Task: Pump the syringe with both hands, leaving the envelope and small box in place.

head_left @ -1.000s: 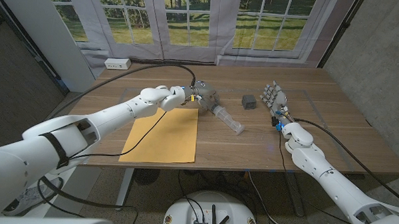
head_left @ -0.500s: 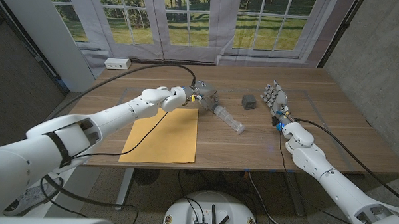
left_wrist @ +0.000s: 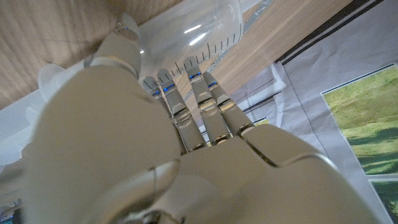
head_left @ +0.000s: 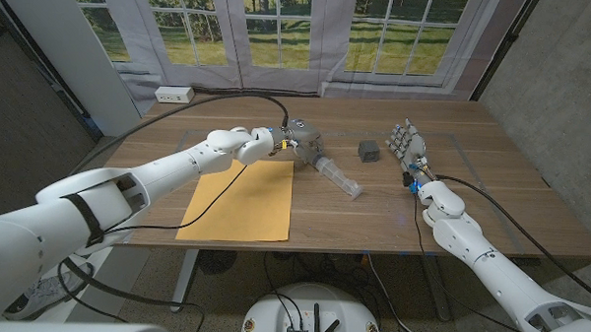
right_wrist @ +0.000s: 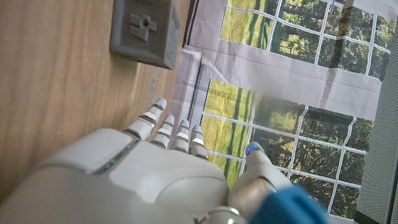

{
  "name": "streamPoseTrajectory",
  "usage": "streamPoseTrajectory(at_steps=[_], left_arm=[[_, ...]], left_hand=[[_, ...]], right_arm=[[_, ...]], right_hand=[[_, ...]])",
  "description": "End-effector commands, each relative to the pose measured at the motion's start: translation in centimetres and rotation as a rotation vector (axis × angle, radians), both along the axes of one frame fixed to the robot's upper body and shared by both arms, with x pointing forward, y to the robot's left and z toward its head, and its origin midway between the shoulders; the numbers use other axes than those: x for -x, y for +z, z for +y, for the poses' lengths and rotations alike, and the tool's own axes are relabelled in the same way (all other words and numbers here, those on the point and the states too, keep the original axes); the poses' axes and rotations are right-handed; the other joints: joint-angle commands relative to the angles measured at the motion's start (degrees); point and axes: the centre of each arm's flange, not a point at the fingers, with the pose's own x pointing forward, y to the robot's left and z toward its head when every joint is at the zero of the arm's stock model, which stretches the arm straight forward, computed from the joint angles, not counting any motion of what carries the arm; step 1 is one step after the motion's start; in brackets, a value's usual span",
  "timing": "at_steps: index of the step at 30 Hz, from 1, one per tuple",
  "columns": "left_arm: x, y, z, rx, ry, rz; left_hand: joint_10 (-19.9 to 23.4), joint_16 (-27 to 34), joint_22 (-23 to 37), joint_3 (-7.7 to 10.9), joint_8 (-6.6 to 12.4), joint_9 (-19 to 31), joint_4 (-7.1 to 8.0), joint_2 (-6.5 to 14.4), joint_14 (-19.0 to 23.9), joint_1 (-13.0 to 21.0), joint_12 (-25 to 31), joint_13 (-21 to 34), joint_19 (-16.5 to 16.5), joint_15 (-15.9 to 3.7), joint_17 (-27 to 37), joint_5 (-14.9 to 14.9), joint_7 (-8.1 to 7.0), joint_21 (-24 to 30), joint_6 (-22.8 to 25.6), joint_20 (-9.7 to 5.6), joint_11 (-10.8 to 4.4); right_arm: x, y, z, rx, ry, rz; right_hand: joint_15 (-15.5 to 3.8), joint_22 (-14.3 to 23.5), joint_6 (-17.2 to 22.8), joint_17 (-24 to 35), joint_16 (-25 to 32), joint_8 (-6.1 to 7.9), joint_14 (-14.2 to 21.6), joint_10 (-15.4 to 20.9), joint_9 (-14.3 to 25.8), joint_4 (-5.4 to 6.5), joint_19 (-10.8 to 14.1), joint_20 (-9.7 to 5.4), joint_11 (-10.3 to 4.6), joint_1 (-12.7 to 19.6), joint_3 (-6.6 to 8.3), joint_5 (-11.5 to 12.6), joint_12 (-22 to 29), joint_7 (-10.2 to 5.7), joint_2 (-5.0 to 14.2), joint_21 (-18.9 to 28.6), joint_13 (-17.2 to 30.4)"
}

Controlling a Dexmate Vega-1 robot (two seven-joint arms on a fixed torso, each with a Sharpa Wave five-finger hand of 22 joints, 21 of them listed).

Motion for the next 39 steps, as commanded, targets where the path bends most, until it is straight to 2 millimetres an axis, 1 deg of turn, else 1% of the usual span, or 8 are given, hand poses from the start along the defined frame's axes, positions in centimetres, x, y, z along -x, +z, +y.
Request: streamPoseTrajectory(at_steps=[1,4,10,17,19,20,30,39], left_arm=[[1.1,2.2,1.2,0.041,-0.008,-0.034],[1.4,2.7,1.2,0.055,-0.014,-0.052],[1.7,3.2,1.3,0.072,-0.019,-0.056],[2.1,3.5,1.2,0.128,-0.038,-0.042],[2.1,3.6,1.1,0.133,-0.04,-0.036],[2.2,3.6,1.0,0.135,-0.043,-0.036],[2.9,4.1,0.0,0.176,-0.078,-0.009],[3.3,4.0,-1.2,0.215,-0.111,0.017]], left_hand=[[4.0,0.2,0.3,0.37,-0.32,0.4,0.19,4.0,6.7,2.4,0.3,0.5,0.5,-12.24,0.2,0.2,0.53,0.4,6.2,-8.73,-2.52],[4.1,0.2,0.3,0.37,-0.35,0.5,0.19,4.0,6.8,2.5,0.2,0.5,0.6,-12.24,0.2,0.2,0.61,0.4,6.2,-8.74,-2.52],[4.0,-0.1,0.3,0.35,-0.66,0.5,0.22,4.3,6.8,2.5,0.0,0.4,0.9,-12.24,0.1,0.1,0.64,0.4,6.1,-8.71,-2.51],[4.5,-0.2,0.3,0.22,-0.85,0.5,0.3,4.6,7.1,2.3,0.0,0.5,1.1,-12.24,0.1,0.0,0.88,0.4,6.4,-8.71,-2.47],[4.5,-0.2,0.3,0.2,-0.88,0.5,0.29,4.6,7.1,2.3,0.0,0.5,1.2,-12.24,0.1,0.0,0.74,0.4,6.4,-8.71,-2.48],[4.5,-0.3,0.3,0.16,-1.05,0.6,0.27,4.6,7.1,2.3,-0.1,0.5,1.3,-12.25,0.1,0.0,0.57,0.4,6.2,-8.71,-2.49],[4.7,-0.4,0.3,0.07,-1.26,0.6,0.32,4.9,7.4,2.2,-0.2,0.6,1.5,-12.25,0.1,-0.1,0.61,0.3,6.4,-8.69,-2.49],[5.0,-0.4,0.3,-0.05,-1.39,0.6,0.35,5.1,7.6,2.1,-0.1,0.6,1.6,-12.25,0.1,-0.1,0.63,0.3,6.5,-8.66,-2.48]], right_arm=[[0.2,0.5,0.1,0.014,-0.002,-0.009],[0.2,0.6,0.1,0.017,-0.004,-0.01],[0.4,0.5,0.1,0.02,-0.003,-0.009],[1.3,0.5,-0.2,0.032,-0.017,-0.009],[1.4,0.6,-0.2,0.034,-0.019,-0.01],[1.5,0.6,-0.3,0.037,-0.021,-0.01],[2.4,0.8,-0.7,0.049,-0.032,-0.017],[2.9,0.9,-0.9,0.059,-0.037,-0.024]], right_hand=[[-0.13,0.2,0.5,0.0,0.4,0.52,0.0,0.1,0.3,-0.21,0.2,0.32,-0.24,-0.3,0.13,-0.1,0.3,-0.35,1.56,0.2,0.2],[-0.15,0.2,0.5,0.0,0.4,0.52,0.0,0.1,0.3,-0.21,0.2,0.31,-0.25,-0.3,0.12,-0.1,0.3,-0.3,1.57,0.2,0.2],[-0.15,0.2,0.5,-0.1,0.4,0.51,0.0,0.0,0.3,-0.22,0.2,0.31,-0.28,-0.4,0.13,-0.1,0.2,-0.34,1.58,0.2,0.2],[-0.16,0.2,0.5,-0.1,0.4,0.52,0.0,0.0,0.3,-0.25,0.3,0.3,-0.19,-0.4,0.13,-0.1,0.3,-0.33,1.59,0.2,0.2],[-0.17,0.2,0.5,-0.1,0.4,0.52,0.0,0.1,0.3,-0.26,0.3,0.27,-0.25,-0.4,0.13,-0.1,0.3,-0.33,1.59,0.2,0.2],[-0.16,0.2,0.5,-0.1,0.4,0.53,0.0,0.1,0.3,-0.26,0.3,0.32,-0.23,-0.4,0.13,-0.1,0.3,-0.33,1.59,0.2,0.2],[-0.16,0.2,0.5,-0.1,0.4,0.49,0.0,0.0,0.3,-0.3,0.2,0.18,-0.25,-0.4,0.14,-0.2,0.2,-0.34,1.61,0.2,0.2],[-0.28,0.2,0.5,-0.2,0.4,0.48,0.0,0.1,0.3,-0.35,0.2,-0.11,-0.23,-0.3,0.2,-0.2,0.3,-0.35,1.63,0.2,0.2]])
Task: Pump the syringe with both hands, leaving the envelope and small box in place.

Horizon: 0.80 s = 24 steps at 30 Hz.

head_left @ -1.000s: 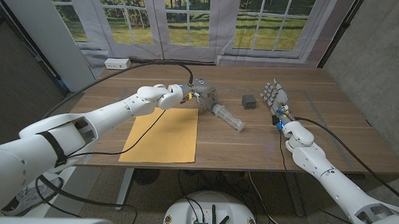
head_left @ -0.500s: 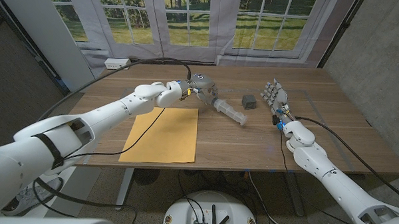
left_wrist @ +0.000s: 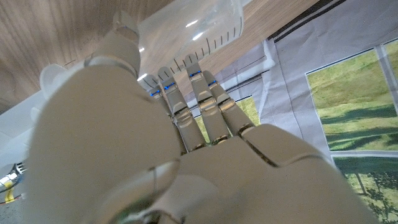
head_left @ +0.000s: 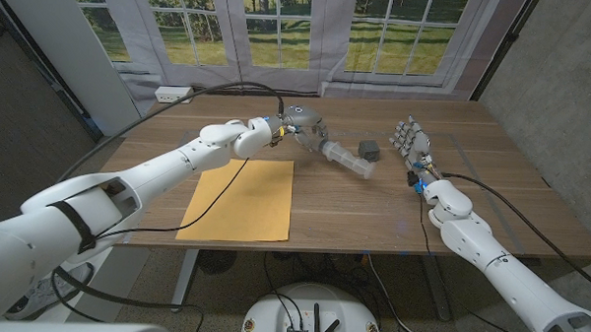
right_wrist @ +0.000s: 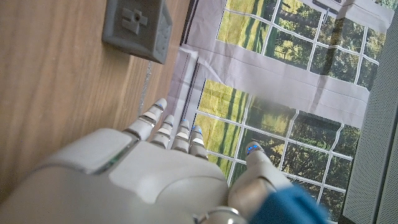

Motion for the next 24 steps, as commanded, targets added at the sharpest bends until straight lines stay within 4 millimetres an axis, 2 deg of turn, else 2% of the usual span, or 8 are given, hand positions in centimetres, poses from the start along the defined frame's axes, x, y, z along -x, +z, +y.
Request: streamPoseTrajectory(at_steps=[1,14,24], left_arm=[[0.6,0.1,-1.4,0.047,-0.046,0.031],[1.4,-0.6,-3.0,0.105,-0.09,0.091],[1.9,-1.3,-3.5,0.174,-0.105,0.133]], left_hand=[[4.5,0.1,0.3,0.11,0.13,0.6,0.21,5.1,6.9,2.1,0.1,0.6,0.8,-12.13,0.2,0.5,-0.03,0.3,5.9,-8.66,-2.97],[4.4,0.0,0.3,-0.03,-0.11,0.7,0.2,5.3,7.1,1.9,-0.1,0.6,1.3,-12.14,0.2,0.4,-0.09,0.4,5.9,-8.65,-2.97],[4.5,-0.1,0.3,-0.14,-0.18,0.8,0.21,5.5,7.2,1.8,-0.1,0.7,1.4,-12.14,0.2,0.4,0.02,0.3,6.2,-8.65,-2.98]], right_arm=[[0.8,0.1,-0.3,0.014,-0.01,-0.008],[1.5,0.1,-0.6,0.027,-0.034,-0.027],[3.4,0.2,-1.9,0.047,-0.084,-0.036]], right_hand=[[-0.21,0.2,0.5,0.1,0.4,0.48,0.0,0.1,0.3,-0.36,0.2,-0.14,-0.26,-0.3,0.22,-0.2,0.3,-0.32,1.65,0.2,0.2],[-0.31,0.2,0.6,0.0,0.5,0.51,0.0,0.2,0.3,-0.41,0.4,-0.52,-0.17,-0.3,0.22,-0.2,0.3,-0.3,1.64,0.3,0.2],[-0.39,0.2,1.1,0.0,0.6,0.69,0.2,0.6,0.3,-0.51,0.6,-0.66,-0.17,-0.3,0.24,-0.2,0.4,-0.09,1.68,0.3,0.2]])
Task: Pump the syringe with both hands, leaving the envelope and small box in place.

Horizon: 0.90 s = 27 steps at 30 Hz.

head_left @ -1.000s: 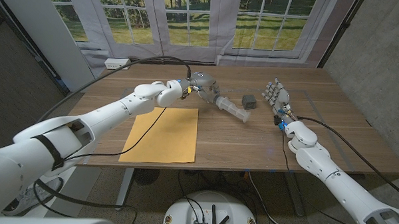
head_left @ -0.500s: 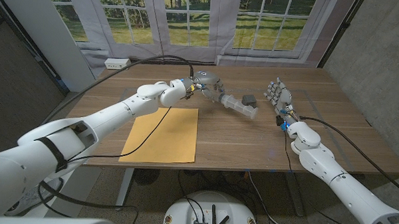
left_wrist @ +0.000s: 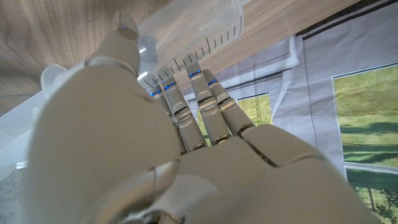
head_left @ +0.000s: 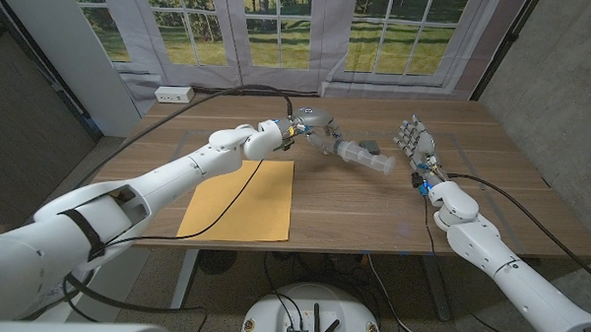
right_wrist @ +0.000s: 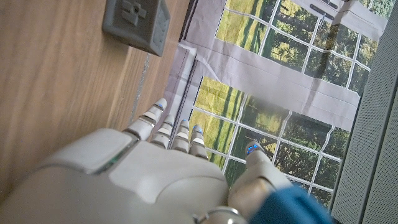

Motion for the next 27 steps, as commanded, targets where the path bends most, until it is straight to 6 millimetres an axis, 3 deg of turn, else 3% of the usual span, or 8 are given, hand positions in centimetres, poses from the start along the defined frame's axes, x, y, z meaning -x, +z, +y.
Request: streamPoseTrajectory(at_steps=[1,27], left_arm=[[0.5,-0.8,-0.8,0.083,-0.026,0.059],[1.0,-1.0,-2.5,0.233,-0.081,0.143]], left_hand=[[4.2,0.4,0.1,0.04,0.39,0.7,0.23,5.5,6.5,1.8,0.4,0.7,0.5,-12.05,0.2,0.2,-0.37,0.3,5.8,-8.35,-3.3],[4.2,0.2,0.1,-0.11,-0.06,0.9,0.18,6.0,6.5,1.5,0.3,0.8,0.9,-12.05,0.1,0.2,-0.11,0.3,5.5,-8.31,-3.31]], right_arm=[[1.9,0.1,-1.0,0.017,-0.05,-0.015],[7.0,-0.6,-1.6,0.064,-0.199,-0.086]], right_hand=[[-0.42,0.2,0.7,0.0,0.6,0.45,0.2,0.6,0.3,-0.36,0.2,-0.36,-0.18,-0.3,0.08,-0.2,0.3,0.13,1.69,0.3,0.0],[-1.08,0.2,2.5,-0.2,1.1,0.77,1.3,2.7,0.3,-0.74,1.1,-1.01,0.24,0.0,0.2,-0.2,0.9,-0.53,1.84,0.5,0.1]])
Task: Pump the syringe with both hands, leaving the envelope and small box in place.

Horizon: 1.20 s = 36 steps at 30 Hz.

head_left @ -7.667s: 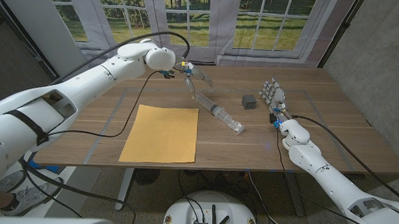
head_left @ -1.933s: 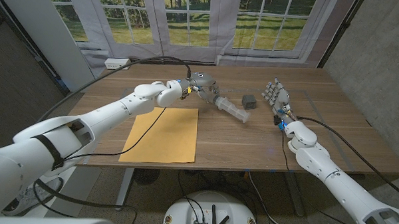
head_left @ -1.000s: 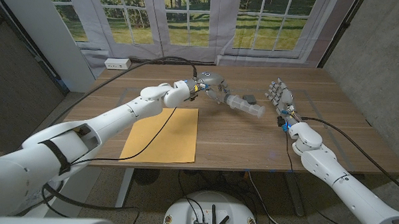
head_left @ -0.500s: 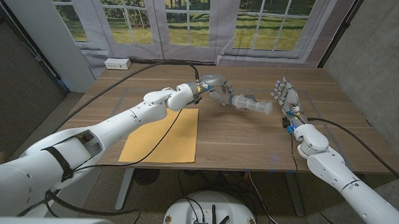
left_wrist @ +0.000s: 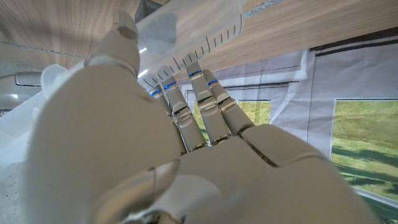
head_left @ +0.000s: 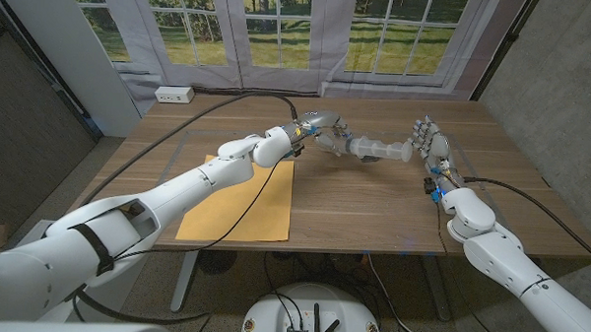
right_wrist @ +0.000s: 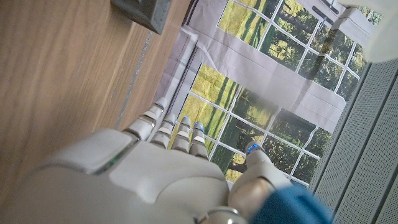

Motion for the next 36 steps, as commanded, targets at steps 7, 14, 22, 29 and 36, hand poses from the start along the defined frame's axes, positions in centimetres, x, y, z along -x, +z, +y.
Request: streamPoseTrajectory(at_steps=[7,14,22,29,36], left_arm=[[0.3,-0.6,-0.8,0.116,-0.029,0.074],[0.3,-1.0,-1.1,0.158,-0.04,0.109],[0.3,-1.3,-1.4,0.182,-0.051,0.135],[-0.2,-1.0,-2.1,0.172,-0.074,0.138],[-0.8,-0.6,-2.6,0.179,-0.095,0.163]], left_hand=[[3.6,-0.1,0.1,0.11,-0.35,0.9,0.23,6.1,6.4,1.5,0.2,0.8,0.8,-11.94,0.2,0.4,-0.01,0.4,5.3,-8.59,-3.21],[3.5,-0.1,0.2,0.09,-0.47,0.9,0.22,6.2,6.4,1.4,0.1,0.7,1.0,-11.94,0.2,0.4,-0.05,0.5,5.2,-8.57,-3.2],[3.2,-0.3,0.2,0.05,-0.62,0.9,0.17,6.2,6.2,1.4,-0.1,0.7,1.4,-11.93,0.2,0.4,0.03,0.6,5.0,-8.55,-3.2],[3.0,-0.4,0.2,0.05,-0.78,1.0,0.16,6.3,5.9,1.3,-0.1,0.7,1.5,-11.92,0.1,0.4,0.17,0.6,4.8,-8.58,-3.21],[2.9,-0.5,0.3,0.03,-0.9,1.0,0.16,6.3,5.8,1.2,-0.1,0.7,1.7,-11.92,0.1,0.4,0.1,0.6,4.7,-8.57,-3.21]], right_arm=[[4.5,-0.7,-0.4,0.034,-0.14,-0.065],[5.8,-0.7,-0.3,0.059,-0.2,-0.082],[7.7,-0.6,-0.2,0.117,-0.262,-0.081],[8.8,-0.6,-0.2,0.173,-0.327,-0.122],[10.0,-0.4,-0.4,0.243,-0.381,-0.137]], right_hand=[[-0.91,0.2,0.5,0.1,0.3,0.15,0.4,1.2,0.3,-0.53,0.2,-0.33,-0.13,0.2,0.25,-0.2,0.4,-0.58,1.97,0.4,0.1],[-1.55,0.2,0.6,0.1,0.2,0.04,0.2,1.3,0.3,-0.71,-0.6,-0.67,-0.22,0.3,0.26,-0.2,0.3,-1.15,1.95,0.1,0.1],[-2.27,0.2,0.6,0.0,0.0,-0.1,-0.3,1.1,0.3,-1.04,-1.3,-1.18,-0.84,0.7,0.47,-0.2,0.1,-1.37,2.15,-0.1,0.1],[-2.64,0.2,0.6,-0.1,0.1,-0.18,-0.3,1.5,0.3,-1.09,-1.6,-1.5,-1.56,0.7,0.54,-0.2,0.1,-1.86,2.3,-0.2,0.1],[-2.98,0.2,0.8,-0.3,0.2,-0.21,0.4,2.6,0.3,-0.99,-0.9,-1.91,-2.45,0.6,0.77,-0.2,0.4,-2.54,2.34,0.2,0.0]])
